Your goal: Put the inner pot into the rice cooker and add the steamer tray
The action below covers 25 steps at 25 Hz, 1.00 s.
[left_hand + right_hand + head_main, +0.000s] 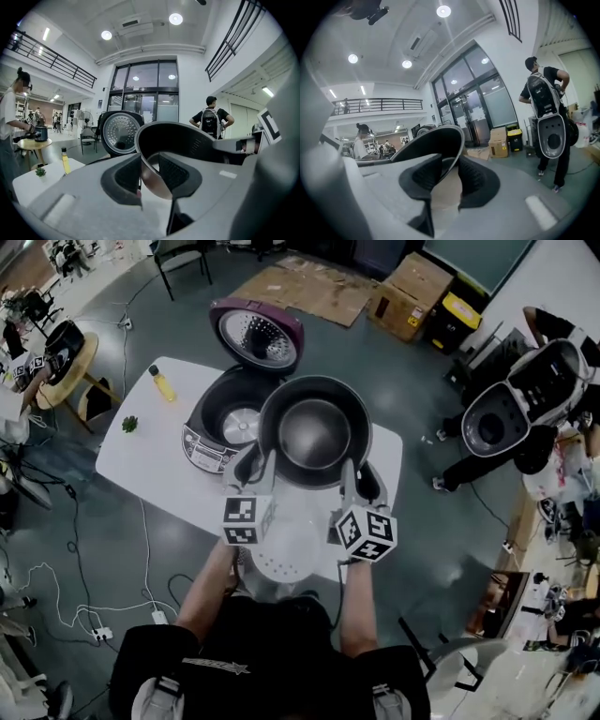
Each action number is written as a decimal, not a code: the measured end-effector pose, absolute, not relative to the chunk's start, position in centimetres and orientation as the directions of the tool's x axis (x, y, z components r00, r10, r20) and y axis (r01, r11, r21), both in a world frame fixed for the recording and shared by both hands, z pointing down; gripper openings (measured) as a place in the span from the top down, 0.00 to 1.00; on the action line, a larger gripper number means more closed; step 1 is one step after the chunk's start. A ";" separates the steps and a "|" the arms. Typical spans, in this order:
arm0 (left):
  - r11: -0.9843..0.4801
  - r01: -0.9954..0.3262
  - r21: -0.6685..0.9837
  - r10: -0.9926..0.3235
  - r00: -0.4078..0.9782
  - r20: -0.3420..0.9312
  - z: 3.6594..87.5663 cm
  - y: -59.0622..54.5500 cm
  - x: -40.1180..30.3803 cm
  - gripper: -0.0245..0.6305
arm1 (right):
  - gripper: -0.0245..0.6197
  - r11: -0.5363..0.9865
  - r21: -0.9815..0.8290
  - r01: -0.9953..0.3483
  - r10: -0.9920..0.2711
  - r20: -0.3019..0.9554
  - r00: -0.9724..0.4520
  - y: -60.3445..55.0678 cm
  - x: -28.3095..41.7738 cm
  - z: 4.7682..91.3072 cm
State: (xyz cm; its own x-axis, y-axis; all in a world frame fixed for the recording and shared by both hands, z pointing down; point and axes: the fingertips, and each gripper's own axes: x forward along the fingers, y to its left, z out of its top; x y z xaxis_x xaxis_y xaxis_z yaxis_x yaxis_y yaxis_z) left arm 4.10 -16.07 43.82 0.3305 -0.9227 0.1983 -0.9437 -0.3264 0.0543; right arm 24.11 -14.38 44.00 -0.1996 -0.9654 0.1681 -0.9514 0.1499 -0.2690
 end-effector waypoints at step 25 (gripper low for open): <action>-0.386 -0.920 0.063 -0.903 0.391 0.177 41.3 -23.4 -13.6 0.78 | 0.78 0.082 -0.262 -0.961 -0.983 0.137 -0.121 -20.0 6.3 41.4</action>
State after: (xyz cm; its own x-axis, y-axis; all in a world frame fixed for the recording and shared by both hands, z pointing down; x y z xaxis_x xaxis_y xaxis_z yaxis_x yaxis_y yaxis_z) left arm -13.63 -23.37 41.34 0.3915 -0.9030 0.1771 -0.9201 -0.3865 0.0634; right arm 6.30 -20.05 41.40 -0.1210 -0.9832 0.1365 -0.9615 0.0819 -0.2624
